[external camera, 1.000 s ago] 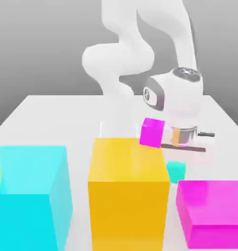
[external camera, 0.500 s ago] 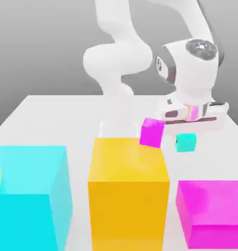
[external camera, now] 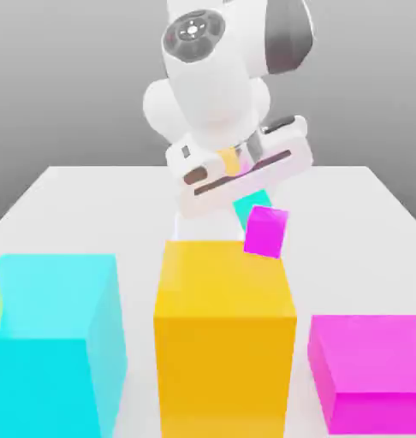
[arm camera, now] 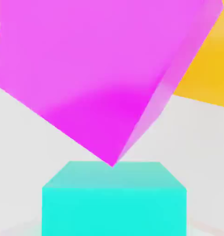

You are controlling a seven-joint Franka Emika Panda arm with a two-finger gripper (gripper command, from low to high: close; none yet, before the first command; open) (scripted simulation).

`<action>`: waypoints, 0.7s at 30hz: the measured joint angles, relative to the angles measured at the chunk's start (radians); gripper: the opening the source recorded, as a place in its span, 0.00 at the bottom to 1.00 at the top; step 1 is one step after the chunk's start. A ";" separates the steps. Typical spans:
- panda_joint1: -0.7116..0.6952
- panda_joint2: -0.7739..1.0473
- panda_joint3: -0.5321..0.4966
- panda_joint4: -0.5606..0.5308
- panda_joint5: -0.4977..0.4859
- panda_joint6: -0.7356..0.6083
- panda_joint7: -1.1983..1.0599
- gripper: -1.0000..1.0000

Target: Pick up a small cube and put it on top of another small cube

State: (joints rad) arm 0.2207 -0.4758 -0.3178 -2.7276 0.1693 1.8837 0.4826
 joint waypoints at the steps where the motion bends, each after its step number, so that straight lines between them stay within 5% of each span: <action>1: -0.020 0.004 -0.014 -0.001 -0.017 0.019 -0.009 0.00; 12: -0.235 0.082 -0.136 -0.038 -0.210 0.312 -0.071 0.00; 21: -0.376 0.224 -0.206 -0.105 -0.381 0.684 -0.088 0.00</action>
State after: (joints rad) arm -0.1553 -0.2523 -0.5239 -2.8321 -0.2112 2.5672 0.3949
